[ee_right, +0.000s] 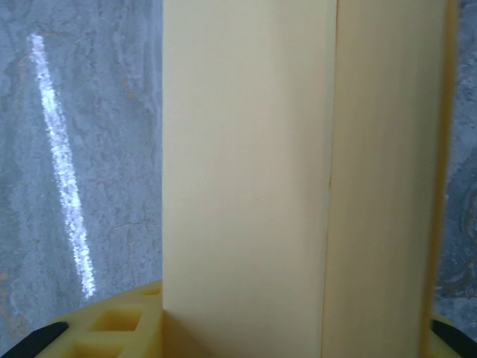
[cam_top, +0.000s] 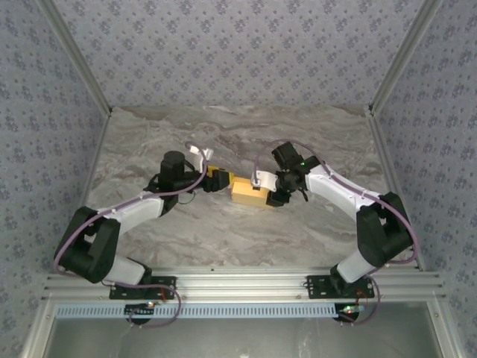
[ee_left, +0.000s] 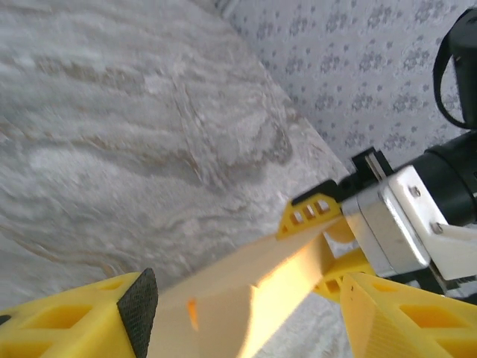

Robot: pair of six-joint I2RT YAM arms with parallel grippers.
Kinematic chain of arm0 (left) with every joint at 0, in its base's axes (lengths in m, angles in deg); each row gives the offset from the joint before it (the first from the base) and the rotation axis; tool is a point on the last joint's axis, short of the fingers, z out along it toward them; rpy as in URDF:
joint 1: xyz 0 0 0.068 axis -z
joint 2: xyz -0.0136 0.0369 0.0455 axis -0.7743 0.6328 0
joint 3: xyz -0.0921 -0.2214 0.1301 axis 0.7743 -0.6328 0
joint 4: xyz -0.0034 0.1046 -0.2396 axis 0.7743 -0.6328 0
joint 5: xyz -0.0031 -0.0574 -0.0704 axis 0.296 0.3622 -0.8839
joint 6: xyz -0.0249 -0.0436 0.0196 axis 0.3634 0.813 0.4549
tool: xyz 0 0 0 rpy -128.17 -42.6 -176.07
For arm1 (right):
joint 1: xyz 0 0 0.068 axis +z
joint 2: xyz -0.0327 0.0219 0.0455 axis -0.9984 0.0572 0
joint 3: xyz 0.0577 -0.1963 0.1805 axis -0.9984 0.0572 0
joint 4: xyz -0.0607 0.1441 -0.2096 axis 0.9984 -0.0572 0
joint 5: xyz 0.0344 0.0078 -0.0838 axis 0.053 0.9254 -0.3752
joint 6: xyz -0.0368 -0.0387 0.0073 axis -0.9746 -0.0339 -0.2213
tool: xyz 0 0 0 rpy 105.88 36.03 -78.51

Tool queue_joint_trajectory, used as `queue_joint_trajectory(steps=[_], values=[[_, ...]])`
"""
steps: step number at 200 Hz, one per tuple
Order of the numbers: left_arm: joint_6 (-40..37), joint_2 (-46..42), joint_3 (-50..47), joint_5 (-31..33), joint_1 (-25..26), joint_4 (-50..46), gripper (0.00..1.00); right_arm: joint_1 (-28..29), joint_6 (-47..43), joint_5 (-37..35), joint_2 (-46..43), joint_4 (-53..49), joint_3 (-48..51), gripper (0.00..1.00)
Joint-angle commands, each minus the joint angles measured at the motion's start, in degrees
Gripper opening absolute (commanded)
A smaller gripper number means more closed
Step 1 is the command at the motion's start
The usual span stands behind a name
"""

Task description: Fold the paper box

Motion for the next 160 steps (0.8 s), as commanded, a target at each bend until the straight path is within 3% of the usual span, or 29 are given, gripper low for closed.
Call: queue_joint_trajectory(steps=[1,23,42,55,69,89,160], values=[[-8.3,-1.2,-3.7,-4.3,-0.9,11.6,0.68,-0.2,-3.6,4.4,2.5,-12.0,1.1,0.33],[-24.2,-1.2,-5.3,-13.1,-0.8,11.8,0.67,-0.5,-7.2,7.3,2.7,-15.5,-0.7,0.33],[-35.4,0.6,-5.2,-18.1,-0.9,8.8,0.64,-0.5,-8.4,5.3,4.4,-18.5,-3.1,0.31],[-42.2,2.7,-3.7,-22.3,-0.8,4.6,0.55,-0.4,-9.2,3.8,5.2,-19.1,-3.8,0.30],[-44.1,4.6,-3.7,-23.9,-0.7,5.1,0.53,-0.5,-9.7,3.4,4.8,-18.4,-3.4,0.30],[-43.5,4.7,-4.5,-21.2,-0.8,6.7,0.53,-0.3,-10.0,3.4,3.6,-17.1,-2.2,0.30],[-49.7,4.0,-3.2,-18.4,-1.3,-1.5,0.54,-0.4,-10.2,2.9,3.4,-17.1,-1.6,0.30]])
